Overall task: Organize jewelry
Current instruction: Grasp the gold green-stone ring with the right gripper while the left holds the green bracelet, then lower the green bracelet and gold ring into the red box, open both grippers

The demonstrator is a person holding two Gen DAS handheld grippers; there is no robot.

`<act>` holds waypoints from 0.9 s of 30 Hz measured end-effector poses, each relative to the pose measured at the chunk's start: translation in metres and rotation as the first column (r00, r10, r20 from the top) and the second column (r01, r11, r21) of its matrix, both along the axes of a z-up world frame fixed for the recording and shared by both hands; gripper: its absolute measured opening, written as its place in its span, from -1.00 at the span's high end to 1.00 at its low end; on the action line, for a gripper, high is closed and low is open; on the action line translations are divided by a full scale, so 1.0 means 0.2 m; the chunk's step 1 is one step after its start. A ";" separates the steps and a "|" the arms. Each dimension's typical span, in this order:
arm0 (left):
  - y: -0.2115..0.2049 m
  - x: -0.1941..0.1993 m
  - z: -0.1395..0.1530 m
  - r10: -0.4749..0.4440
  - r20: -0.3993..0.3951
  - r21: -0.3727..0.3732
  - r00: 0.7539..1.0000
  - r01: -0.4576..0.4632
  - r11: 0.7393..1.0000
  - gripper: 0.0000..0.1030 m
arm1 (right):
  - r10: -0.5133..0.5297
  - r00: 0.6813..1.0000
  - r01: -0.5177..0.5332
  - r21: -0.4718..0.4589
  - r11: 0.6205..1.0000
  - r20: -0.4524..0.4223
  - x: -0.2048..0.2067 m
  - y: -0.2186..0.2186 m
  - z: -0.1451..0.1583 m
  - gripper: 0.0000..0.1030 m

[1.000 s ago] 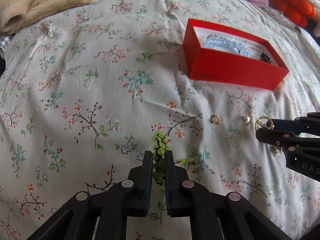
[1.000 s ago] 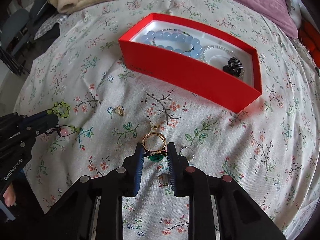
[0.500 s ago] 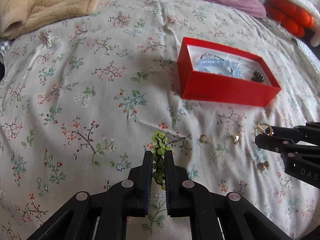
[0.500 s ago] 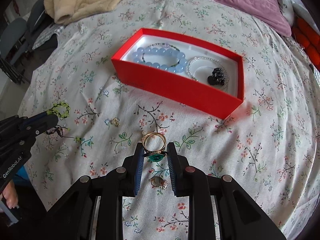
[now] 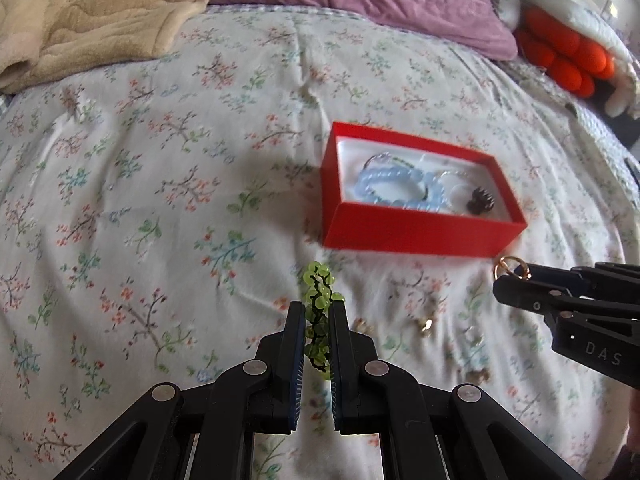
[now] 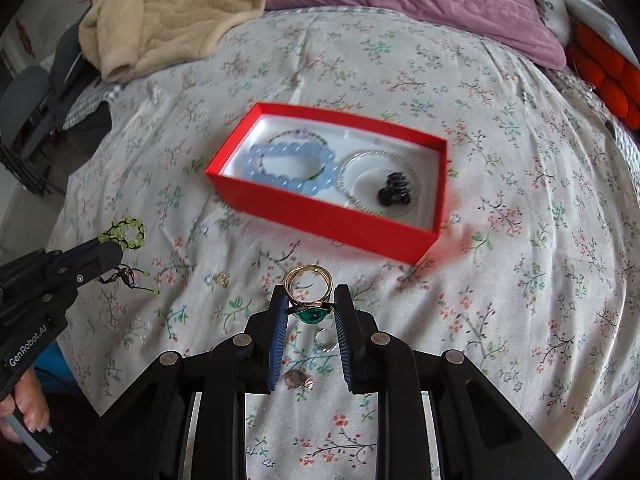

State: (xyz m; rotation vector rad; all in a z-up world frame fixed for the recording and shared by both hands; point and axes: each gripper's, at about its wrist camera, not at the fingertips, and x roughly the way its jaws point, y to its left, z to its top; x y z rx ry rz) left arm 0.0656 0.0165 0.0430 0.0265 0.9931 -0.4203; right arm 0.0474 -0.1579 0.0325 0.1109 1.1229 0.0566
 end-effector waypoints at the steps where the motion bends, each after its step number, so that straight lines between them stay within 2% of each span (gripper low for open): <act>1: -0.01 0.01 0.01 -0.002 0.002 0.000 1.000 0.002 1.000 0.89 | -0.005 1.000 0.005 0.005 1.000 0.001 0.01 -0.01 0.01 0.52; 7: -0.09 0.07 0.04 -0.014 0.003 -0.015 1.000 0.014 1.000 0.89 | -0.045 0.999 0.044 0.029 0.999 0.014 0.05 -0.09 0.04 0.52; 17: -0.24 0.23 0.08 -0.051 0.025 -0.099 0.998 0.053 0.994 0.89 | -0.118 0.991 0.115 0.053 0.992 0.059 0.18 -0.22 0.07 0.51; 22: -0.30 0.32 0.05 -0.040 0.007 -0.143 0.999 0.040 0.989 0.89 | -0.137 0.989 0.134 0.057 0.989 0.051 0.25 -0.27 0.02 0.51; 27: -0.38 0.39 0.01 -0.039 -0.011 -0.157 0.999 0.037 0.987 0.89 | -0.152 0.988 0.150 0.053 0.987 0.029 0.31 -0.30 -0.05 0.51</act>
